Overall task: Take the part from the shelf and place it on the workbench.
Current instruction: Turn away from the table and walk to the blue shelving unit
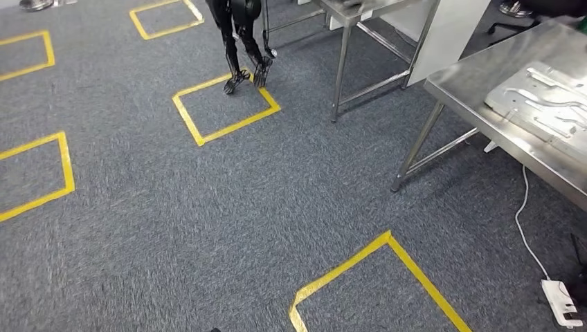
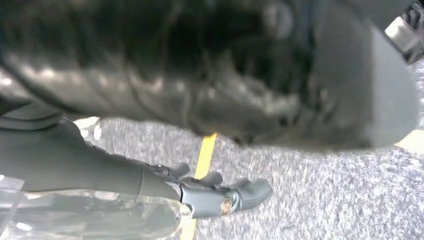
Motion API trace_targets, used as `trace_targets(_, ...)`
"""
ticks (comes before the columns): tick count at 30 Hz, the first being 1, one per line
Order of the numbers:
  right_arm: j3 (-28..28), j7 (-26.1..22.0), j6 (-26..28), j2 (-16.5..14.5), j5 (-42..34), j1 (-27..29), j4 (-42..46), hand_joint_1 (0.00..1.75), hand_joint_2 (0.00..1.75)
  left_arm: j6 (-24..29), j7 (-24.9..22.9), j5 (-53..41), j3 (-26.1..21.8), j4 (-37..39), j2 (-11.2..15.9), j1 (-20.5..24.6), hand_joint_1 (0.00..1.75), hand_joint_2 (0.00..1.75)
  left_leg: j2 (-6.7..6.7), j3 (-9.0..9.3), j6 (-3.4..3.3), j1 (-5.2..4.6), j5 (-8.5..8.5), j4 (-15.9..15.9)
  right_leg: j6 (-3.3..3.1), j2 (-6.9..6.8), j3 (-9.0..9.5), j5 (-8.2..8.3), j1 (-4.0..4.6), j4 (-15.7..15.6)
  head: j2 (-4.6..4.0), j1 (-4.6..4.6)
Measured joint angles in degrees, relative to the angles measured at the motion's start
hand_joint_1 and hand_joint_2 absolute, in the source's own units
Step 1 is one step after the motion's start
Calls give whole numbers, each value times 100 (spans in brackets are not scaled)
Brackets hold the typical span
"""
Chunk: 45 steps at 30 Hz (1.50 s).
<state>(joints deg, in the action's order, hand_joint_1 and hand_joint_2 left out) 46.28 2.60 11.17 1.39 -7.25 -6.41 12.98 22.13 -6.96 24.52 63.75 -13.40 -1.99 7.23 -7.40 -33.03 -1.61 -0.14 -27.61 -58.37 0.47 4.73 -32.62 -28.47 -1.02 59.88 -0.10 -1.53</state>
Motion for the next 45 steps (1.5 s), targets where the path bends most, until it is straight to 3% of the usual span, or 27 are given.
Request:
trace_targets(2, 11, 2, -8, 0, 3, -5, -1, 0, 0, -1, -3, 1, 5, 0, 2, -18, 0, 0, -64, -36, 62, 24, -2, -3, -55, -117, 41, 11, 5, -39, -1, 0)
trace_targets(4, 15, 5, -26, 2, 7, -11, -2, 0, 0, -1, -11, 4, 8, 0, 5, -28, 0, 0, 176, -144, 122, 17, -130, -205, -126, -254, 93, 31, -3, -96, -1, -29)
trace_targets(6, 27, 7, -45, 2, 8, -7, -2, 0, 0, -2, -17, 6, 10, 0, 6, -6, 0, 0, 521, -456, 172, 15, -432, -812, -174, -414, 114, 26, 9, -122, -1, -61)
trace_targets(8, 43, 7, -57, 1, 8, 8, -4, 0, 0, -5, -17, 5, 13, 0, 4, 6, 0, 0, 639, -812, 206, 32, -638, -1446, -193, -596, 126, -3, 25, -119, -1, -65)
trace_targets(9, 49, 8, -61, 1, 8, 12, -5, 0, 0, -7, -17, 5, 14, 0, 3, -1, 0, 0, 664, -875, 214, 39, -601, -1537, -194, -682, 139, -20, 30, -117, -1, -66)
trace_targets(10, 52, 9, -65, 1, 8, 12, -6, 0, 0, -9, -17, 5, 14, 0, 2, -11, 0, 0, 690, -820, 214, 45, -456, -1399, -189, -759, 159, -40, 32, -115, -1, -65)
trace_targets(11, 54, 10, -67, 1, 8, 9, -7, 0, 0, -9, -17, 6, 14, 0, 2, -18, 0, 0, 745, -658, 202, 45, -244, -1068, -181, -827, 189, -63, 34, -114, -1, -67)
trace_targets(13, 59, 11, -68, 1, 8, -2, -7, 0, 0, -9, -17, 8, 14, 0, 2, -13, 0, 0, 976, -277, 152, -1, 52, -320, -141, -952, 255, -116, 50, -115, -1, -65)
trace_targets(15, 64, 15, -75, 0, 13, -13, -7, 0, 0, -9, -22, 13, 15, 0, 3, 4, 0, 0, 1078, -124, 90, -58, 95, -12, -91, -1067, 301, -153, 72, -129, -1, -60)
trace_targets(17, 67, 18, -83, -5, 19, -26, -5, 0, 0, -9, -35, 17, 15, 1, 6, -5, 0, 0, 948, -108, 35, -57, 110, 24, -35, -1148, 347, -179, 77, -154, 0, -62)
trace_targets(19, 70, 19, -81, -9, 23, -45, -3, 0, 0, -9, -44, 17, 16, 2, 7, -23, 0, 0, 834, -52, -21, -22, 134, 96, 20, -962, 334, -290, 61, -29, 0, -54)
trace_targets(21, 74, 19, -76, -8, 25, -51, -2, 0, 0, -11, -45, 17, 16, 2, 3, -13, 0, 0, 729, -17, -72, 2, 143, 133, 43, -641, 70, -587, 44, 540, -1, -34)
trace_targets(23, 81, 20, -75, -8, 25, -29, -3, 0, 0, -14, -45, 17, 16, 2, -1, 1, 0, 0, 596, -14, -99, 3, 137, 130, 50, -514, -375, -898, 44, 1349, -1, -24)
trace_targets(24, 86, 20, -75, -8, 25, -14, -3, 0, 0, -15, -45, 17, 16, 2, -2, -1, 0, 0, 518, -9, -102, 3, 134, 128, 53, -499, -545, -935, 42, 1605, -1, -24)
trace_targets(25, 91, 20, -75, -8, 25, -2, -3, 0, 0, -16, -45, 17, 16, 2, -2, -8, 0, 0, 440, -1, -101, 4, 131, 125, 54, -493, -608, -845, 38, 1631, -1, -25)
trace_targets(27, 96, 22, -76, -7, 25, 0, -3, 0, 0, -16, -45, 17, 16, 2, -3, -17, 0, 0, 278, 22, -78, 14, 115, 107, 55, -431, -429, -388, 14, 1070, -1, -24)
trace_targets(29, 99, 25, -87, -6, 25, -7, -3, 0, 0, -17, -46, 19, 16, 2, -3, -11, 0, 0, 135, 9, -20, 16, 77, 43, 53, -159, -133, -37, -29, 322, -1, -28)
trace_targets(31, 103, 28, -118, -5, 23, -10, -4, 0, 0, -18, -47, 22, 16, 2, -3, -3, 0, 0, 14, -40, 53, 23, 56, 1, 22, 10, -15, 11, -36, 26, 0, -35)
trace_targets(33, 105, 36, -156, -5, 23, -11, -4, 0, 0, -17, -49, 27, 16, 2, 0, -14, 0, 0, -84, -81, 125, 51, 64, 9, -48, -94, 13, 16, -22, -5, 1, -36)
trace_targets(35, 106, 44, -182, -3, 23, -18, -4, 0, 0, -16, -51, 32, 16, 2, 4, -29, 0, 0, 115, -175, 187, 48, -43, -162, -128, -227, 50, 34, -27, -42, 0, -57)
trace_targets(37, 107, 52, -194, -1, 22, -17, -4, 0, 0, -16, -52, 35, 16, 2, 4, -17, 0, 0, 489, -472, 229, 35, -369, -766, -177, -392, 70, 31, -14, -61, -1, -101)
trace_targets(39, 107, 70, -202, 0, 18, 1, -7, 0, 0, -16, -52, 34, 16, 2, 1, -1, 0, 0, 647, -839, 251, 40, -658, -1471, -196, -575, 73, 10, 10, -61, -1, -123)
trace_targets(40, 108, 82, -204, 1, 14, 7, -10, 0, 0, -16, -52, 34, 16, 2, -1, -3, 0, 0, 671, -916, 248, 41, -662, -1610, -201, -663, 78, -2, 20, -60, -1, -122)
trace_targets(41, 108, 92, -204, 2, 11, 7, -12, 0, 0, -16, -52, 33, 16, 2, -2, -10, 0, 0, 689, -878, 234, 39, -560, -1535, -203, -741, 89, -16, 31, -60, -1, -124)
trace_targets(42, 108, 99, -205, 2, 8, 3, -14, 0, 0, -16, -52, 30, 16, 2, -2, -17, 0, 0, 717, -726, 208, 33, -375, -1251, -202, -813, 108, -31, 41, -60, -1, -124)
trace_targets(43, 108, 101, -213, 1, 7, -3, -14, 0, 0, -21, -52, 26, 16, 2, -2, -21, 0, 0, 808, -502, 162, 12, -170, -839, -199, -878, 133, -49, 50, -61, -1, -123)
trace_targets(45, 109, 99, -253, -4, 6, -13, -13, 0, 0, -47, -56, 17, 17, 2, 1, -4, 0, 0, 1027, -151, 65, -65, 48, -179, -163, -991, 177, -89, 76, -61, -1, -119)
